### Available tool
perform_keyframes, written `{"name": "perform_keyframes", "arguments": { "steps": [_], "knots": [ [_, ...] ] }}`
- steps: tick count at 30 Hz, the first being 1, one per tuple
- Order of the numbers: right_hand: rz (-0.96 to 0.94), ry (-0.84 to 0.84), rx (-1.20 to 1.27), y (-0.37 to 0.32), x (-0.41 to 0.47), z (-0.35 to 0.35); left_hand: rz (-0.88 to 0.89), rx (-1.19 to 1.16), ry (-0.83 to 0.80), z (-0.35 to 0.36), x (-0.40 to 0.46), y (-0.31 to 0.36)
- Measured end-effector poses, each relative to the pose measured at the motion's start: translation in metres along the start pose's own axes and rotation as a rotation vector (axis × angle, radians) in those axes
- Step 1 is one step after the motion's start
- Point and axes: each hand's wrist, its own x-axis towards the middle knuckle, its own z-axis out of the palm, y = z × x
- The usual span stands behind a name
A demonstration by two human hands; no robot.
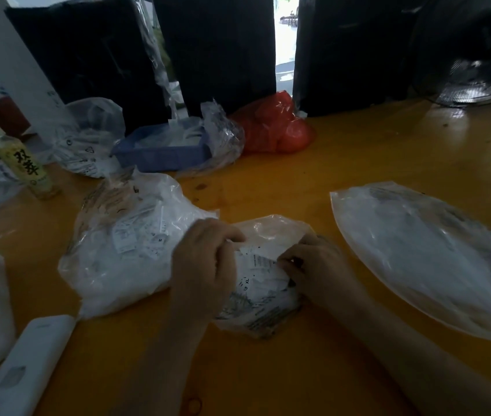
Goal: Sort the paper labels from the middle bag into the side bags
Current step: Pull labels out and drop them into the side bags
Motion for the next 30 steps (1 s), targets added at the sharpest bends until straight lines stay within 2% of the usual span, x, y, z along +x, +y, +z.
{"name": "perform_keyframes", "arguments": {
  "steps": [3, 5, 6, 8, 10, 11, 14, 17, 20, 23, 25, 27, 28, 30],
  "knots": [
    [-0.034, -0.066, 0.001, 0.001, -0.001, -0.005, -0.125, -0.092, -0.306, 0.014, -0.010, 0.007],
    [-0.059, -0.135, -0.013, -0.001, -0.001, -0.008, -0.099, -0.056, -0.458, 0.022, -0.014, 0.006],
    [-0.053, -0.124, 0.009, -0.002, -0.001, -0.011, -0.078, -0.023, -0.527, 0.024, -0.016, 0.004],
    [-0.005, -0.001, 0.026, -0.001, 0.000, -0.022, -0.055, 0.046, -0.622, 0.026, -0.018, -0.003],
    [0.083, 0.117, -0.120, 0.004, 0.000, -0.040, -0.052, 0.079, -0.676, 0.027, -0.021, -0.008],
    [0.150, 0.122, -0.243, 0.008, 0.000, -0.050, -0.055, 0.085, -0.691, 0.028, -0.022, -0.010],
    [0.381, -0.038, -0.493, 0.020, -0.003, -0.074, -0.051, 0.088, -0.697, 0.030, -0.024, -0.013],
    [0.459, -0.167, -0.574, 0.029, -0.005, -0.091, -0.015, 0.076, -0.694, 0.031, -0.025, -0.009],
    [0.446, -0.263, -0.736, 0.035, -0.003, -0.101, 0.086, 0.056, -0.547, 0.028, -0.021, 0.000],
    [0.451, -0.343, -0.795, 0.041, 0.001, -0.099, 0.279, 0.033, -0.428, 0.036, -0.017, 0.020],
    [0.437, -0.365, -0.781, 0.046, 0.006, -0.095, 0.443, 0.038, -0.509, 0.052, -0.010, 0.040],
    [0.388, -0.376, -0.732, 0.052, 0.011, -0.093, 0.537, 0.089, -0.696, 0.074, -0.002, 0.058],
    [0.360, -0.394, -0.707, 0.055, 0.013, -0.093, 0.529, 0.114, -0.805, 0.084, 0.004, 0.063],
    [0.309, -0.450, -0.652, 0.063, 0.019, -0.091, 0.404, 0.134, -0.984, 0.100, 0.018, 0.066]
  ]
}}
